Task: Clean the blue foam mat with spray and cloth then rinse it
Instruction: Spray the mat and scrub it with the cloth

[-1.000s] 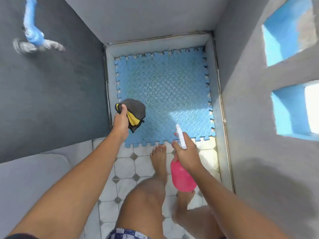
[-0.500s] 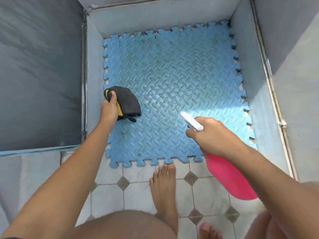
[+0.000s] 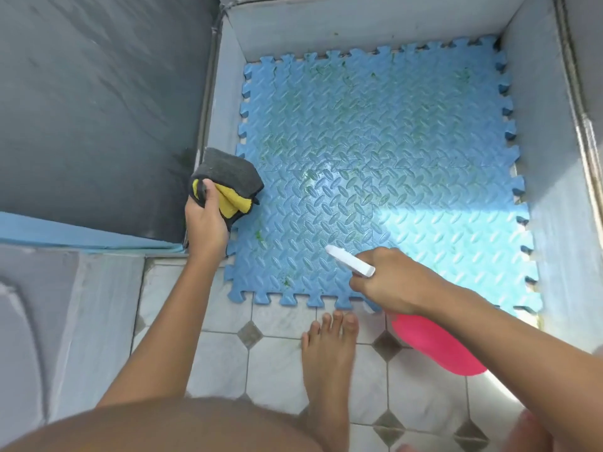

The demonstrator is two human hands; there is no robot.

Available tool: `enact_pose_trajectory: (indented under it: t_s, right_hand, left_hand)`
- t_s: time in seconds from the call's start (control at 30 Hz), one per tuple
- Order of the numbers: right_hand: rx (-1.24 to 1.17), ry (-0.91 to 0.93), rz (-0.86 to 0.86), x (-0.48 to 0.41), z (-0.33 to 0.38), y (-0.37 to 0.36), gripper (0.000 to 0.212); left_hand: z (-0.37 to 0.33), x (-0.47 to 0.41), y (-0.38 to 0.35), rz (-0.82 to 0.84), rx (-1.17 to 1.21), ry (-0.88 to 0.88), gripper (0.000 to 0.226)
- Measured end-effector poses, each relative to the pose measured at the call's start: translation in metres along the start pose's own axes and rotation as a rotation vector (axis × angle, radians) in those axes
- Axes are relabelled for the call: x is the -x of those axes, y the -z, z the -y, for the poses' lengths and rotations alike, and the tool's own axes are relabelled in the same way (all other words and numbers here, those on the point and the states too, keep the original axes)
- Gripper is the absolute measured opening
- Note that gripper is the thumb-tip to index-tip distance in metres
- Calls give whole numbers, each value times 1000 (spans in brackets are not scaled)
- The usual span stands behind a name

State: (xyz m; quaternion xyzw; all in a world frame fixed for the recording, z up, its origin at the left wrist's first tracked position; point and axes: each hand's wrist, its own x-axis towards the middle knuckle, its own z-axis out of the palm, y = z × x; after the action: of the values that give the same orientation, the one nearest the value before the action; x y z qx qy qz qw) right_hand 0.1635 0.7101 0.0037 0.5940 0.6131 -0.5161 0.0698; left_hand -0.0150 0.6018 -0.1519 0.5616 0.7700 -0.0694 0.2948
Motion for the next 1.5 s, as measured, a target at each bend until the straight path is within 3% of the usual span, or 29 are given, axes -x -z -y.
enact_pose_trajectory:
  t_s: [0.07,0.13,0.2,0.27,0.37,0.4,0.43,0.47,0.5,0.53,0.57,0.67,0.8,0.87,0.93,1.07,1.17,1.33,1.5]
  right_hand:
    - [-7,-10,9,-5,-2,3,9]
    - [-1,-23,46,-5,-3,7,11]
    - [51,-19,94,-3,-2,7,10]
    - [92,-8,140,0,-1,5,9]
    - [109,-5,186,4,1,8,11]
    - [114,-2,192,5,1,10,13]
    - [114,1,196,4,0,11,14]
    - [109,2,203,4,-1,12,14]
    - [105,2,218,3,-2,11,14]
    - [106,4,235,2,-3,10,13]
    - [111,10,242,2,-4,9,13]
    - [110,28,204,2,-4,8,15]
    - [94,12,178,2,-6,5,17]
    - [106,0,197,1,-8,0,18]
    - [121,-4,232,0,-9,-4,15]
    - [123,-3,235,-3,-11,-4,11]
    - [49,12,155,-5,-13,3,8]
    - [39,-28,99,-8,-20,9,9]
    - [27,-60,151,-9,-19,14,13]
  left_hand:
    - [-8,-1,-5,12,338,90,23]
    - [-5,-9,-11,-25,488,142,27]
    - [-6,-10,-7,-84,364,57,30]
    - [-1,-8,-10,-43,253,2,30]
    - [0,5,-14,58,252,-66,30]
    - [8,2,-7,64,347,-84,31]
    - [18,-6,10,29,275,-103,37]
    - [27,-19,24,-59,110,-216,49]
    - [35,-31,26,-144,-89,-507,63]
    - [41,-39,37,-93,-223,-757,70]
    - [49,-47,53,-48,-288,-838,72]
    - [63,-52,60,-69,-305,-795,74]
    - [102,-69,82,-219,-209,-372,83]
    - [107,-65,83,-232,-152,-292,79]
    - [96,-51,68,-192,-143,-360,76]
    - [54,-39,48,-30,-329,-821,71]
    - [12,-48,44,-3,-397,-996,71]
    - [29,-63,54,-80,-294,-840,57]
    - [138,-44,74,-181,-255,-632,54]
